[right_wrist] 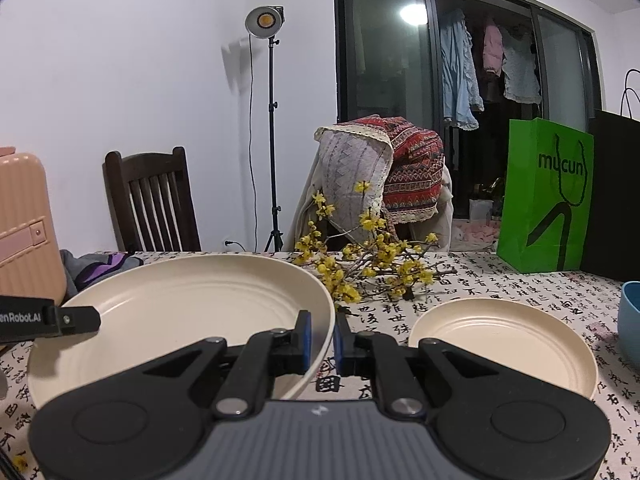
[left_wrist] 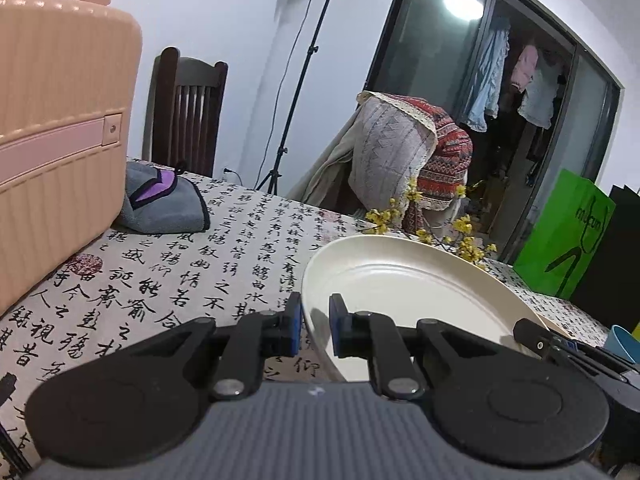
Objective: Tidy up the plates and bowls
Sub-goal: 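Carry the held cream plates with both grippers toward the blue bowls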
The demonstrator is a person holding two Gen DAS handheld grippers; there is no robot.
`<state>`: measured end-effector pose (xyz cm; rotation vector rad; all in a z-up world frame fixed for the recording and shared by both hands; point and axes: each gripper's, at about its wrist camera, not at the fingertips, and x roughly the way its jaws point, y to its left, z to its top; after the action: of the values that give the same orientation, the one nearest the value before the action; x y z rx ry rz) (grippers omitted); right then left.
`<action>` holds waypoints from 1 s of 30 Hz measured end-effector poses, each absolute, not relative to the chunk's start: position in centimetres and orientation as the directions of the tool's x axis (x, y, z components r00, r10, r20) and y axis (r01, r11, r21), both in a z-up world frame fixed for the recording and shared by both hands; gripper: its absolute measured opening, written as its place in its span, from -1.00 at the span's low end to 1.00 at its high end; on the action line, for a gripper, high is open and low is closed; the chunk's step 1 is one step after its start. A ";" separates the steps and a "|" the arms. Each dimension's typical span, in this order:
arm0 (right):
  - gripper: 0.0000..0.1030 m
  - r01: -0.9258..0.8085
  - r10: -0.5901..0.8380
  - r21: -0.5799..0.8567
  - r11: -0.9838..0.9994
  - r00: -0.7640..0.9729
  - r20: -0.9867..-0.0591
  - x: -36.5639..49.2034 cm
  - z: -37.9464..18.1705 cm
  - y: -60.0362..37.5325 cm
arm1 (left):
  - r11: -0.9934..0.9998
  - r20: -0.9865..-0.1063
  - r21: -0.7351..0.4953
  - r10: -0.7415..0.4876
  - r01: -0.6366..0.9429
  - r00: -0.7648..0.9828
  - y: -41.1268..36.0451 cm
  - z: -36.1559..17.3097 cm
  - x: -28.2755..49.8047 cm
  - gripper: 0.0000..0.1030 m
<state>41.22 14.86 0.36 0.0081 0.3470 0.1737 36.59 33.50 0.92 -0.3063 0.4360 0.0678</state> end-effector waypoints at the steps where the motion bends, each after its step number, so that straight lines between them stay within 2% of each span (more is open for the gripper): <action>1: -0.78 -0.167 0.170 0.038 0.985 0.926 -0.338 41.1 0.4 14.6 | 0.953 -0.425 -0.275 -0.004 -0.125 0.905 33.3 0.9 36.5 -0.73; 30: -0.78 -0.131 0.131 0.021 0.991 0.935 -0.331 38.7 1.2 11.1 | 0.971 -0.401 -0.238 -0.065 -0.036 0.914 30.0 1.3 35.1 -0.73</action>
<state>38.70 11.13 1.24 -0.0018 0.3381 0.1339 35.09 30.02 1.32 -0.2448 0.4188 -0.0152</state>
